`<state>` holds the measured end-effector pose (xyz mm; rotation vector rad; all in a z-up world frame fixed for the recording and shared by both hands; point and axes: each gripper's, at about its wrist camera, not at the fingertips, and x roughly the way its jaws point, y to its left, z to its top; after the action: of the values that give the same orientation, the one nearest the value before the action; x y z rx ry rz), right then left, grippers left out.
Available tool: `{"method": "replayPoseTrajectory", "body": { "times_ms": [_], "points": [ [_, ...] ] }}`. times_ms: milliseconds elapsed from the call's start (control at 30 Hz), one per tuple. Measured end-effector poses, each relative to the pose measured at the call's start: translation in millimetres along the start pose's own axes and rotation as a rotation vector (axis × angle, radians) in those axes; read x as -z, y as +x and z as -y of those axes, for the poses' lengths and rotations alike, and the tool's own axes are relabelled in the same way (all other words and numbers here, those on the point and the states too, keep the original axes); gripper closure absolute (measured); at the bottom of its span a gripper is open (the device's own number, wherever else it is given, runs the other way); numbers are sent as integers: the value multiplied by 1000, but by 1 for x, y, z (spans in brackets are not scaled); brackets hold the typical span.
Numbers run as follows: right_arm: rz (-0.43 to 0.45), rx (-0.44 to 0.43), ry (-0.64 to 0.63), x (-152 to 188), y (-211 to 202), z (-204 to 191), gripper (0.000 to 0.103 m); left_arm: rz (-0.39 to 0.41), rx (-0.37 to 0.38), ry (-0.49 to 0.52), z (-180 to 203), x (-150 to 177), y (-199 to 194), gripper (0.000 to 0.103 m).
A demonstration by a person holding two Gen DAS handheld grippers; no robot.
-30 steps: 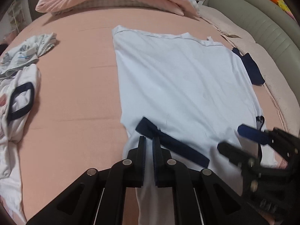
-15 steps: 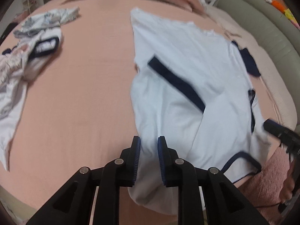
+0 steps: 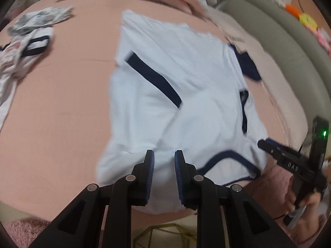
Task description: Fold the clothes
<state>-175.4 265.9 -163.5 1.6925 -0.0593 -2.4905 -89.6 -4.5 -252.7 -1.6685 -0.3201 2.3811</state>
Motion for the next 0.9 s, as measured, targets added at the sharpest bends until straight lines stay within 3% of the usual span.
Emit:
{"method": "replayPoseTrajectory", "body": {
  "times_ms": [33, 167, 200, 300, 367, 433, 467, 533, 633, 767, 833, 900],
  "points": [
    [-36, 4, 3, 4, 8, 4, 51, -53, -36, 3, 4, 1, 12, 85],
    [-52, 41, -55, 17, 3, 0, 51, -97, -88, 26, 12, 19, 16, 85],
    [-52, 40, -69, 18, 0, -2, 51, -105, -85, 29, 13, 21, 14, 85],
    [-21, -76, -86, -4, -17, -4, 51, -59, -15, 51, 17, 14, -6, 85],
    [27, -96, -119, -41, -29, -6, 51, 15, -9, 76, 18, -11, -18, 77],
    [65, -109, -156, -83, -35, -8, 51, 87, -32, 101, 17, -46, -26, 50],
    [74, -107, -178, -109, -32, -10, 51, 106, -38, 119, 15, -62, -26, 48],
    [65, -76, -250, -149, -14, -22, 51, 104, -66, 182, 16, -95, -14, 48],
    [-37, -12, -306, -187, 36, -35, 51, 44, -95, 265, 19, -134, 22, 48],
    [-111, -27, -378, -207, 92, -58, 51, -62, -117, 345, 40, -168, 82, 48],
    [-107, -30, -352, -210, 103, -46, 51, -113, -146, 369, 41, -181, 109, 48],
    [-97, -38, -308, -212, 111, -29, 50, -109, -127, 371, 27, -183, 111, 46]
  ]
}}
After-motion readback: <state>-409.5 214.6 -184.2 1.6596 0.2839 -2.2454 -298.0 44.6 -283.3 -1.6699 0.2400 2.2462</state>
